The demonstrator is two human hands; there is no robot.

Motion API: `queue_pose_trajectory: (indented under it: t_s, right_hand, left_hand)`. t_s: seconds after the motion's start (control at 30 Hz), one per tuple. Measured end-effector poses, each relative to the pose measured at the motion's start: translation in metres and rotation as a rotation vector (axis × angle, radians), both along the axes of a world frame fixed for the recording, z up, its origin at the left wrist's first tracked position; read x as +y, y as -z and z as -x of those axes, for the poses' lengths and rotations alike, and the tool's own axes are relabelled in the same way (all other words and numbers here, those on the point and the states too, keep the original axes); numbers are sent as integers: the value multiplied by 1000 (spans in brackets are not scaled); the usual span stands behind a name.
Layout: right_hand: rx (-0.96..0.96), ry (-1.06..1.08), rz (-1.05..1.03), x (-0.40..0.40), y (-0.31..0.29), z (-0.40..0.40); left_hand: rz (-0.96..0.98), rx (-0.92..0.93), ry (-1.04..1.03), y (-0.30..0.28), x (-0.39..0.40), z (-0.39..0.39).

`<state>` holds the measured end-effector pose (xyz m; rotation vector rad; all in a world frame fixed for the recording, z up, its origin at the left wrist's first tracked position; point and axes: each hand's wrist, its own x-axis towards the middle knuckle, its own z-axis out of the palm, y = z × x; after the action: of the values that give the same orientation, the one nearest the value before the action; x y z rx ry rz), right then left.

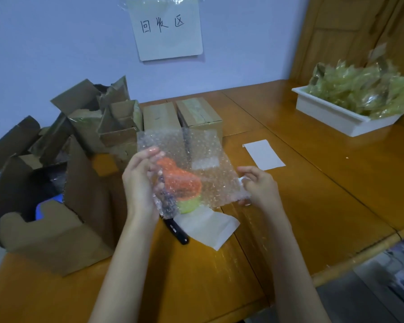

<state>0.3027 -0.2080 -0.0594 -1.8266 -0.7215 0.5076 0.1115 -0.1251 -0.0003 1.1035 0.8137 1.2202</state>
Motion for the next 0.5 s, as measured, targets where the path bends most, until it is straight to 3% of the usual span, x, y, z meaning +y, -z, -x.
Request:
queue_pose_trajectory:
  t_s: [0.23,0.5]
  right_hand:
    - [396,-248,-132,3,-19,9]
    - [70,-291,-196,10,-16,14]
  left_hand:
    - [16,46,129,5,-4,1]
    - [-87,282,147,21,8,11]
